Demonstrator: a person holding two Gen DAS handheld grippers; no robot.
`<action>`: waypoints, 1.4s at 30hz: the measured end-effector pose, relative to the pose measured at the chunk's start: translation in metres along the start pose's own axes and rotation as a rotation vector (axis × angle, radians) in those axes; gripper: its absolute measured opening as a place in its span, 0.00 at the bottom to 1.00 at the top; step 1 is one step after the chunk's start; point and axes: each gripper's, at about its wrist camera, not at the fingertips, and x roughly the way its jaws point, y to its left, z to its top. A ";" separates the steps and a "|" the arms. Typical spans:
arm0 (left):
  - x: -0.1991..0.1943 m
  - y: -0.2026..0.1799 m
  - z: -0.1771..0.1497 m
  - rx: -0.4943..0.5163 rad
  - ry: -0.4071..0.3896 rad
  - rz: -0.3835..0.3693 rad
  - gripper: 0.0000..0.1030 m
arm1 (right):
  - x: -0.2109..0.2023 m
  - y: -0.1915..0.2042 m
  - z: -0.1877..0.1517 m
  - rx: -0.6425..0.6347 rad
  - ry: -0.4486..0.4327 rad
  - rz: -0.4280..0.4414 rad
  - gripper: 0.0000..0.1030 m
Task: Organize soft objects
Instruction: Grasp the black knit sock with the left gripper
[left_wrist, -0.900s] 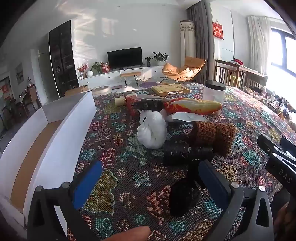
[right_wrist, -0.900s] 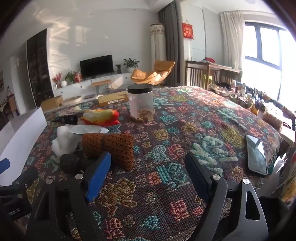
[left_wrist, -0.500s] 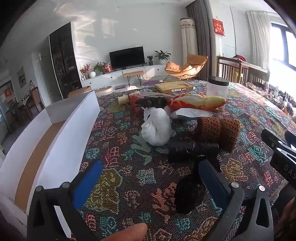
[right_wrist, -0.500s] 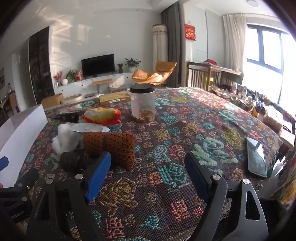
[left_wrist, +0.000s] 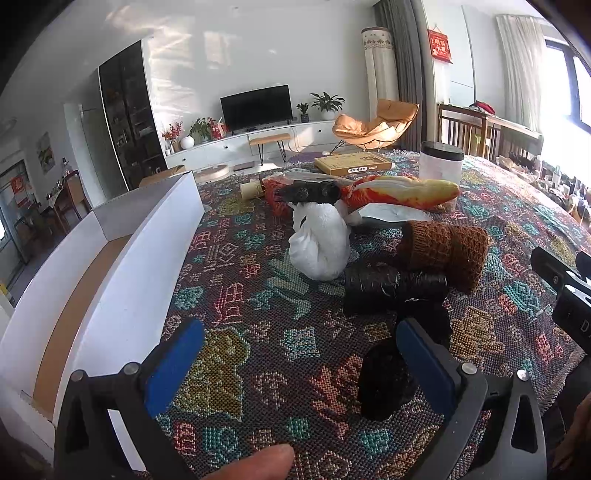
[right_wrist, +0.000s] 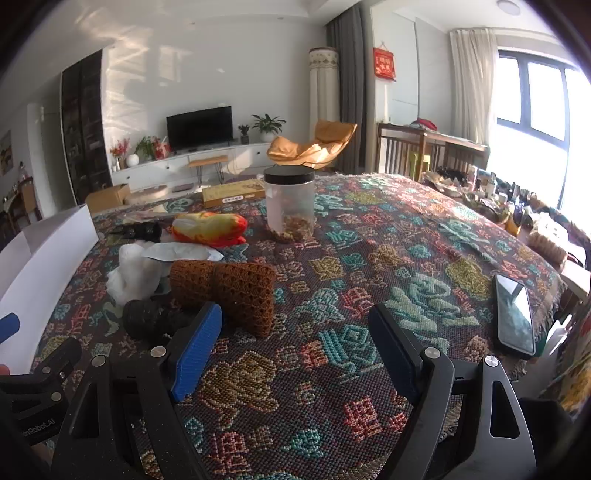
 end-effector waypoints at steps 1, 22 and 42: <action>0.001 0.001 -0.001 0.000 0.002 0.001 1.00 | 0.000 -0.002 0.000 0.012 0.002 0.004 0.82; 0.004 0.020 -0.014 -0.006 0.041 0.011 1.00 | 0.011 -0.023 -0.003 0.118 0.060 0.022 0.82; 0.014 0.026 -0.017 -0.003 0.078 -0.016 1.00 | 0.023 -0.021 -0.006 0.108 0.121 0.016 0.82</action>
